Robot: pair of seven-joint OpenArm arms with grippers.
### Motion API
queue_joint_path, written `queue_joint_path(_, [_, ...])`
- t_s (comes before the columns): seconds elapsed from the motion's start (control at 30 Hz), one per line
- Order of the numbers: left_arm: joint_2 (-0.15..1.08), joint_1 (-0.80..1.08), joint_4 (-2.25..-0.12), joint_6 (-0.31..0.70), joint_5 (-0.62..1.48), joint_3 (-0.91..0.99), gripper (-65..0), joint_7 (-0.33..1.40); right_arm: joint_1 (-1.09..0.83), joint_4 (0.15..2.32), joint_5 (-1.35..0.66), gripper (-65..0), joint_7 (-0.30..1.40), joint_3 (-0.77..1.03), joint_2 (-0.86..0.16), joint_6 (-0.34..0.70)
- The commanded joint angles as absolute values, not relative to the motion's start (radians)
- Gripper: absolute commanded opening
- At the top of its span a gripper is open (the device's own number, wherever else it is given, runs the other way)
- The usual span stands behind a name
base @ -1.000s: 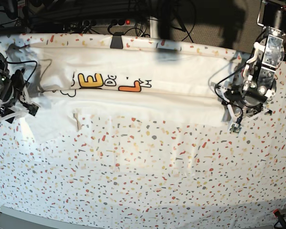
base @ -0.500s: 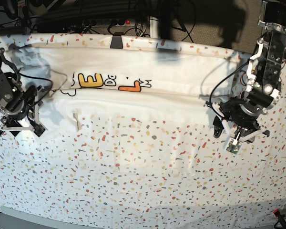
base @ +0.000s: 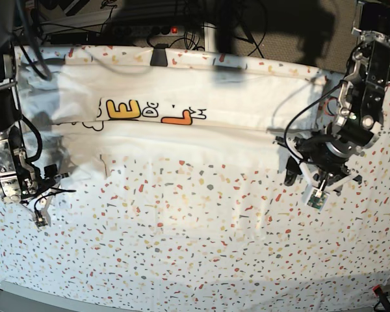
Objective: Fold the T-shirt properly
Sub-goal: 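Move both grippers to the strip's two ends and pinch the fabric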
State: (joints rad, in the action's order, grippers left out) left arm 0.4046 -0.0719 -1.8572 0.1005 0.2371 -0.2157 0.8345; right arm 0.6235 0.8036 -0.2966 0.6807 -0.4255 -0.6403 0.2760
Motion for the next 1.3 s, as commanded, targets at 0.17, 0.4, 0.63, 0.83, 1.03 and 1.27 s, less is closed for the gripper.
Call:
queue_joint_path(0.17, [0.416, -0.088, -1.876, 0.096, 0.238, -0.208, -38.1, 0.815, 0.703, 0.755, -0.331, -29.8, 0.627, -0.417, -0.653, 0.276])
queue_joint_path(0.4, [0.416, -0.088, -1.876, 0.096, 0.238, -0.208, -38.1, 0.818, 0.703, 0.624, -0.427, -29.9, 0.559, -0.340, -0.588, 0.300])
queue_joint_path(0.63, [0.416, -0.088, -1.876, 0.096, 0.238, -0.208, -38.1, 0.829, 0.700, 0.508, -0.387, -32.7, 0.540, -0.116, -0.536, 0.414])
queue_joint_path(0.83, [0.416, -0.088, -1.876, 0.096, 0.237, -0.208, -38.1, 0.829, 0.700, 0.503, -0.306, -65.0, 0.561, -0.084, -0.543, 0.416])
queue_joint_path(1.03, [0.416, -0.089, -1.876, 0.097, 0.234, -0.208, -38.1, 0.829, 0.700, 0.504, -0.306, -65.0, 0.561, -0.084, -0.546, 0.420])
queue_joint_path(1.27, [0.416, -0.122, -1.834, 0.161, 0.204, -0.208, -38.1, 0.937, 0.700, 0.504, -0.307, -65.0, 0.561, -0.084, -0.546, 0.464])
